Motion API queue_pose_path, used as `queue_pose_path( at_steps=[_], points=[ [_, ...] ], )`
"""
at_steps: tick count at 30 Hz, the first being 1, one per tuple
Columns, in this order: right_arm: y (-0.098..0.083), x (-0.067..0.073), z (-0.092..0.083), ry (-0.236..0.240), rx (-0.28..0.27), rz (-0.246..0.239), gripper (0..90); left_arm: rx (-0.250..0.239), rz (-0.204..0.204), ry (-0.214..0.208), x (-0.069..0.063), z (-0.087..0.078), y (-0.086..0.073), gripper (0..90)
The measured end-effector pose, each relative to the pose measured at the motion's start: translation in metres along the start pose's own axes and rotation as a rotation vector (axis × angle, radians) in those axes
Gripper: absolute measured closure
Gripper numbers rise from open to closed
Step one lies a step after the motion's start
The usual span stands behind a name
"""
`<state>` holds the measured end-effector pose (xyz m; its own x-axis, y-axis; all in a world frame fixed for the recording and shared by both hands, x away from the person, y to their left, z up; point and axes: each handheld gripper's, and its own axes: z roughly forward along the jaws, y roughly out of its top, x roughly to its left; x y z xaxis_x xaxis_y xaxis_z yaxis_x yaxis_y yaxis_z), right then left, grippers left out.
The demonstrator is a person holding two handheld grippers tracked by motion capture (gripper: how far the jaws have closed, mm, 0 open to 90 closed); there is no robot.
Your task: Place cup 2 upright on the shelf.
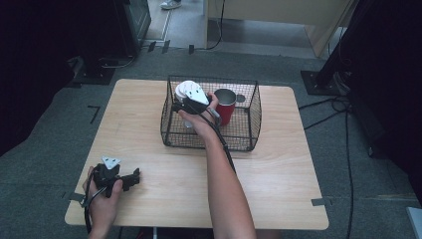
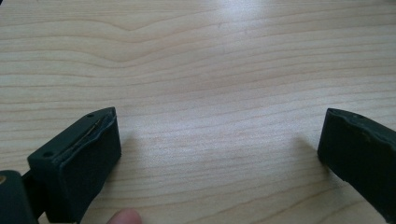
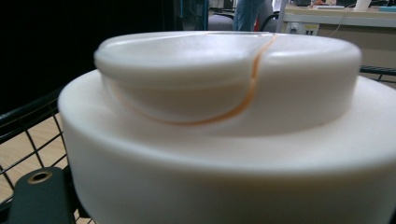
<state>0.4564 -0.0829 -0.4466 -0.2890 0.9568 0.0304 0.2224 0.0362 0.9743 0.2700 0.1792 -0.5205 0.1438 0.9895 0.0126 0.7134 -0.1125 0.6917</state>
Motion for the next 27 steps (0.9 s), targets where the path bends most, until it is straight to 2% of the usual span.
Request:
queue_pose_path(
  at_steps=[9, 16, 27],
  points=[
    [0.002, 0.003, -0.004, 0.026, -0.01, -0.02, 4.1, 0.0, 0.0, 0.0, 0.0, 0.0, 0.0, 0.0],
    [0.012, 0.004, -0.009, 0.038, -0.06, 0.013, 4.2, 0.0, 0.0, 0.0, 0.0, 0.0, 0.0, 0.0],
    [0.027, 0.004, -0.017, 0.049, -0.1, 0.007, 4.2, -0.002, -0.001, 0.0, 0.0, 0.0, 0.0, 0.0]
  ],
)
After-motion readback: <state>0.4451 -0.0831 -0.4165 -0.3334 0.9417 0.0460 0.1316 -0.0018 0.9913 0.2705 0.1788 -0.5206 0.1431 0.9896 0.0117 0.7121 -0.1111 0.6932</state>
